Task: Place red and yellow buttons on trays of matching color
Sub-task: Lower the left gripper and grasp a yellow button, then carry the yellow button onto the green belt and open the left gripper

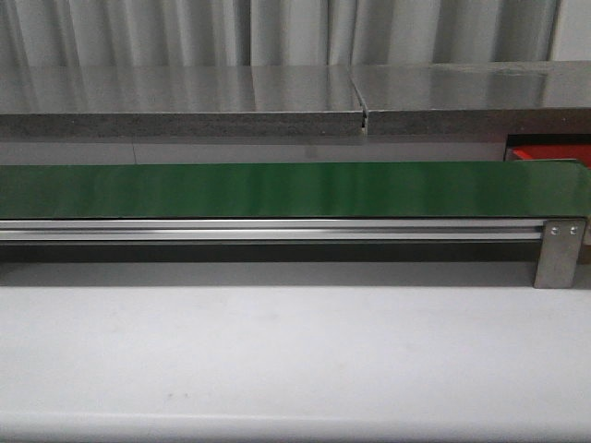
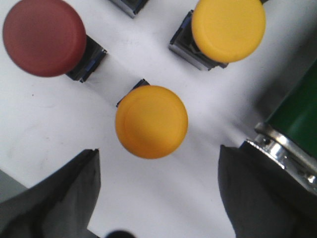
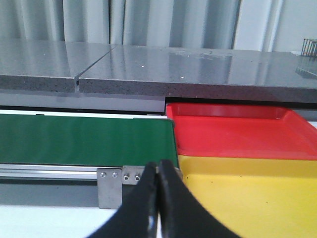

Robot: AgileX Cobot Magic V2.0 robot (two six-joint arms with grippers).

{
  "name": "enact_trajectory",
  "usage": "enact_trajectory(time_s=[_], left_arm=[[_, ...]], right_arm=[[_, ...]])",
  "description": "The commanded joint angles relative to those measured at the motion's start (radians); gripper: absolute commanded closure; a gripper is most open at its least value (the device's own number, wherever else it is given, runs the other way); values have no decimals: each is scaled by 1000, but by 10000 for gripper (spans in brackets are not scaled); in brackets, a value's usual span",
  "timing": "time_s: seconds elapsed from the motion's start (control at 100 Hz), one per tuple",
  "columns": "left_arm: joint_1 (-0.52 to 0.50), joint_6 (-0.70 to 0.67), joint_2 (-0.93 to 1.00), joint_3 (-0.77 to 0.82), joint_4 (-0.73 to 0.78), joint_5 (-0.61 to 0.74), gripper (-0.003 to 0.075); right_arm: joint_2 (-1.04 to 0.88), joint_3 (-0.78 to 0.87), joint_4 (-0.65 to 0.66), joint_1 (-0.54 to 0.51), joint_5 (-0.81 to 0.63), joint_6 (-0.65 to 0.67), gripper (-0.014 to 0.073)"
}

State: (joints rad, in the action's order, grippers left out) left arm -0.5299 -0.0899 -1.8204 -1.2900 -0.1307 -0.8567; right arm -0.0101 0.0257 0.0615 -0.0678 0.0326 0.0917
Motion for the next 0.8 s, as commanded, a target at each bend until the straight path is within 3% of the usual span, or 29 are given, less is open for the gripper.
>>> enact_trajectory(time_s=[0.0,0.3,0.59,0.79], left_arm=[[-2,-11,14,-50,-10,15,223],[-2,-11,-49,-88,-8,32,235],[-2,-11,-58,-88,-6,77,470],[-2,-9,-54,-88,-4,79,491]], right_arm=[[-18,-22,9,-4,-74,-1,711],[-18,-22,9,-4,-74,-1,711],[-18,-22,9,-4,-74,-1,711],[-18,-22,9,-4,-74,-1,711]])
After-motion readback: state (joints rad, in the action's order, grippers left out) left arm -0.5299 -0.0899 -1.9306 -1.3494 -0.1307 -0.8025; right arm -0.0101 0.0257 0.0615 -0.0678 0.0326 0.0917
